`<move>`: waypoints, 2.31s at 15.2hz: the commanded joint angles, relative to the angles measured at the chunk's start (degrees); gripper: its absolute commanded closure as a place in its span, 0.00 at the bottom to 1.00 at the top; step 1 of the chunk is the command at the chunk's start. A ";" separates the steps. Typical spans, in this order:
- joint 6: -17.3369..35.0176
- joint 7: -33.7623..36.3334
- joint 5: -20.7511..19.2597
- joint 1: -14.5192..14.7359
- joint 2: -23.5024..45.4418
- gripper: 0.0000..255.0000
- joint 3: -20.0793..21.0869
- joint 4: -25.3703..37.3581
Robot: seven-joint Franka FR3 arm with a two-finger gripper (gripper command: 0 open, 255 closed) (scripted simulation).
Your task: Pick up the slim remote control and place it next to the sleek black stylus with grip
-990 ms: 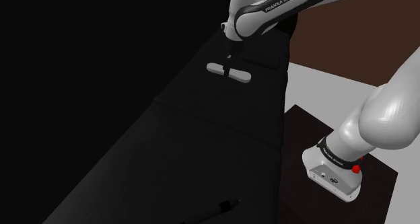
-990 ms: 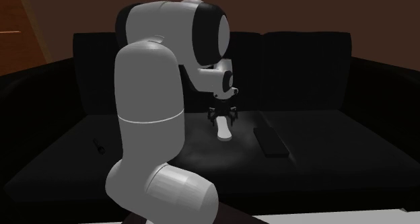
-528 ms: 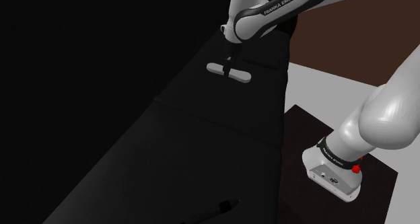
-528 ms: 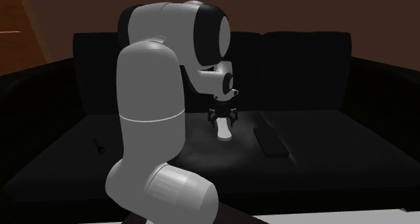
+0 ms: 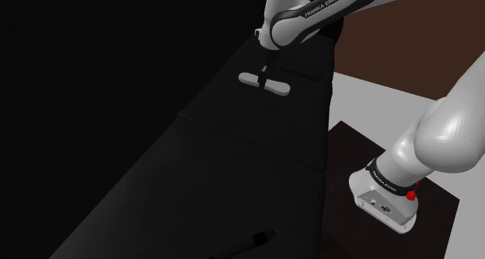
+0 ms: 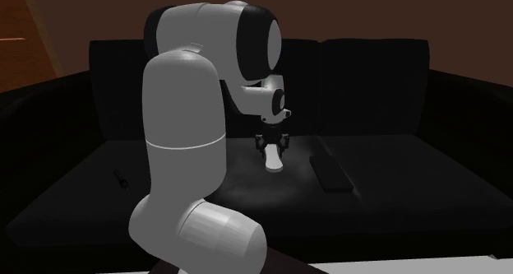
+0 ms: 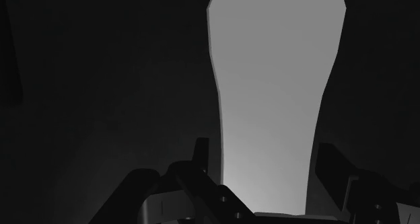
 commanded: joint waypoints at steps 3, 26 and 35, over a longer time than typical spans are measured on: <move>0.01 0.00 0.00 0.00 -0.01 1.00 0.00 0.01; -12.56 7.29 1.31 4.05 -8.57 1.00 4.38 3.82; -13.24 19.90 1.80 10.15 -7.87 1.00 11.16 4.91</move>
